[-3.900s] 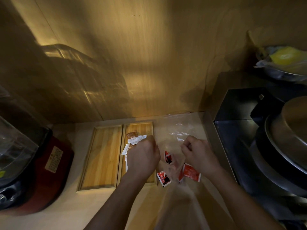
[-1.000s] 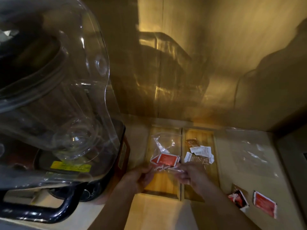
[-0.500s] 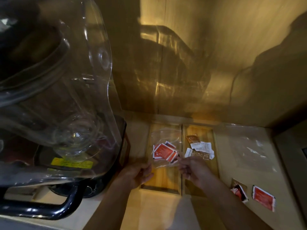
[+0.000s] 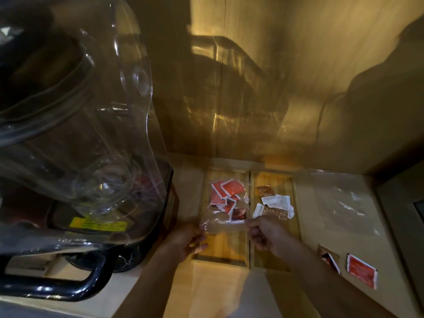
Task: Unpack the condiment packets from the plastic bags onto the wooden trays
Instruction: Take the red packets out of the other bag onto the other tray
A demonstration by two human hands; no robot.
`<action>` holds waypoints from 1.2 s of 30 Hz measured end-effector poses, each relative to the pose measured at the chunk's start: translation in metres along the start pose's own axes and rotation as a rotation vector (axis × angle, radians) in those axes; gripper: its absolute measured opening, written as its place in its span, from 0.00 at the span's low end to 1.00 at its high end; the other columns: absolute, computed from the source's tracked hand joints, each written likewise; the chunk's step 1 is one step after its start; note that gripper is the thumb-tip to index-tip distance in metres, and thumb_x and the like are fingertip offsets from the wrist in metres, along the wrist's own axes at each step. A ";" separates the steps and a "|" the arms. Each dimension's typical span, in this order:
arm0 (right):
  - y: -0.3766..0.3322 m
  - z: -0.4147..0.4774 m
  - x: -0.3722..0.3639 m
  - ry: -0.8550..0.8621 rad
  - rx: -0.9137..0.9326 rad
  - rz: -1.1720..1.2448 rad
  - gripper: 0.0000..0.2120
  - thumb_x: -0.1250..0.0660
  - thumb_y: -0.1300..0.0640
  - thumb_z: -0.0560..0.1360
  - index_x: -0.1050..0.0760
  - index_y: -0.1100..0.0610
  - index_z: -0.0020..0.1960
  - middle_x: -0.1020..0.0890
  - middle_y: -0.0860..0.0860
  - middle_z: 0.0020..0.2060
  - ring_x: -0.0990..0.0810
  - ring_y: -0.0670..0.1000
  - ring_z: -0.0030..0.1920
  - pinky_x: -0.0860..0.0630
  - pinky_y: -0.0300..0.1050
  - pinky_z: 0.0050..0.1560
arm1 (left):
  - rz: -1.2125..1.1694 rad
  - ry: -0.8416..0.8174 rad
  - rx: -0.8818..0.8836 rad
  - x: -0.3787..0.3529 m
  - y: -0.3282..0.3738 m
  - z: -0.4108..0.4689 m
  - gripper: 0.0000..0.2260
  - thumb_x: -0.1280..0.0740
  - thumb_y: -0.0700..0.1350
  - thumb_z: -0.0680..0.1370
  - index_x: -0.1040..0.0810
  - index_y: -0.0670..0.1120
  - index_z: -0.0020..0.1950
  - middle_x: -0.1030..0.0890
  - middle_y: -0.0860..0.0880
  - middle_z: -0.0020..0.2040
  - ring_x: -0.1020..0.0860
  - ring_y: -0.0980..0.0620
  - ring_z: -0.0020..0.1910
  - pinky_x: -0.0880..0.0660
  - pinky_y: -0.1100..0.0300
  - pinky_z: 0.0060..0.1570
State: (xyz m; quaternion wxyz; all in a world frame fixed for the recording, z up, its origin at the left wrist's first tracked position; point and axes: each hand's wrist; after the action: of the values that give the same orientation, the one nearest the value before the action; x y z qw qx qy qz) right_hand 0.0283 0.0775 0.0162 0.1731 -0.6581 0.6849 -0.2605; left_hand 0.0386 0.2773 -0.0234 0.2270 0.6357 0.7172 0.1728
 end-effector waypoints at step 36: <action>0.033 0.006 -0.007 -0.164 -0.149 0.173 0.05 0.40 0.69 0.73 0.26 0.64 0.43 0.20 0.60 0.38 0.20 0.56 0.41 0.22 0.50 0.38 | 0.212 -0.178 0.043 -0.005 -0.013 0.020 0.11 0.39 0.26 0.70 0.22 0.38 0.33 0.22 0.44 0.28 0.27 0.51 0.28 0.32 0.63 0.26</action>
State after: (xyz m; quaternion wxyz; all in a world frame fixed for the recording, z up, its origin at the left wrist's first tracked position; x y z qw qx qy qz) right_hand 0.0049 0.0839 -0.0086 0.2009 -0.6267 0.7401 -0.1383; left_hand 0.0388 0.2702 -0.0469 0.2568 0.7253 0.6267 0.1233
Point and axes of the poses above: each hand's wrist, its own z-axis towards the middle knuckle, its own x-axis out of the back of the hand, y = z × x
